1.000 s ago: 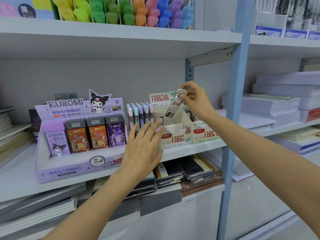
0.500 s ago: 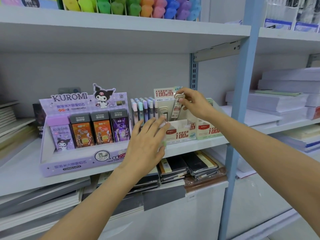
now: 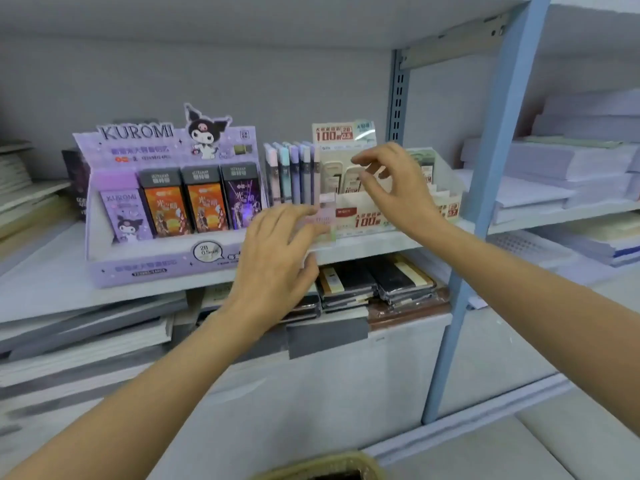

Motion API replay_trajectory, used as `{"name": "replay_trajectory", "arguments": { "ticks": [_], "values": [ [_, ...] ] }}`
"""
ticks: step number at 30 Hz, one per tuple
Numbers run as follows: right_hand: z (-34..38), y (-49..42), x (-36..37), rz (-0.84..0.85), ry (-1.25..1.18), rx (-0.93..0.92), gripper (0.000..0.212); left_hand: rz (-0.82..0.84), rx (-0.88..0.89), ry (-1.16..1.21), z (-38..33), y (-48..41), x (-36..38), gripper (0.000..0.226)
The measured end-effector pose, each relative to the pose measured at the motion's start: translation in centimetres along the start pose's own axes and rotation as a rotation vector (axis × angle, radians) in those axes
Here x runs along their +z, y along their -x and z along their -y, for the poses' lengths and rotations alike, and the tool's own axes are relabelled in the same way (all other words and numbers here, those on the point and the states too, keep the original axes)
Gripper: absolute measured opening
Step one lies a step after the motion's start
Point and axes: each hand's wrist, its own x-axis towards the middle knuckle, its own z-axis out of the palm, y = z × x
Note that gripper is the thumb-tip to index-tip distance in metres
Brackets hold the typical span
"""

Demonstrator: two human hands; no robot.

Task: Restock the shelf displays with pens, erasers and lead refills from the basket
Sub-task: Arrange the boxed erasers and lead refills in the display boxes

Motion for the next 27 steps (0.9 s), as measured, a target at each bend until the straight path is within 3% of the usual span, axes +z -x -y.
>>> {"name": "replay_trajectory", "arguments": {
  "ticks": [2, 4, 6, 11, 16, 21, 27],
  "values": [
    [1.6, 3.6, 0.7, 0.029, -0.142, -0.035, 0.013, -0.032, -0.023, 0.067, -0.2, 3.4, 0.6, 0.022],
    [2.5, 7.9, 2.7, 0.182, -0.261, 0.018, 0.008, 0.072, -0.117, 0.206, -0.9, 7.8, 1.9, 0.015],
    [2.6, 12.6, 5.5, 0.399, -0.283, 0.105, 0.012, 0.299, -0.267, 0.289, -1.9, 12.7, 4.0, 0.012],
    [0.2, 24.4, 13.3, 1.091, -0.179, 0.317, 0.018, 1.082, -0.582, 0.340, -3.9, 26.0, 9.9, 0.016],
    [-1.5, 36.2, 19.3, 1.452, -0.123, 0.511, 0.027, 1.248, -0.788, 0.355, -6.0, 37.7, 12.5, 0.037],
    [-0.1, 44.9, 22.1, 1.499, -0.220, 0.850, 0.059, 1.273, -0.982, 0.319, -6.3, 43.5, 13.9, 0.075],
    [1.6, 48.3, 24.2, 1.345, -0.197, 1.083, 0.078, 1.261, -1.119, 0.268, -6.9, 45.1, 15.2, 0.081]
  ]
}}
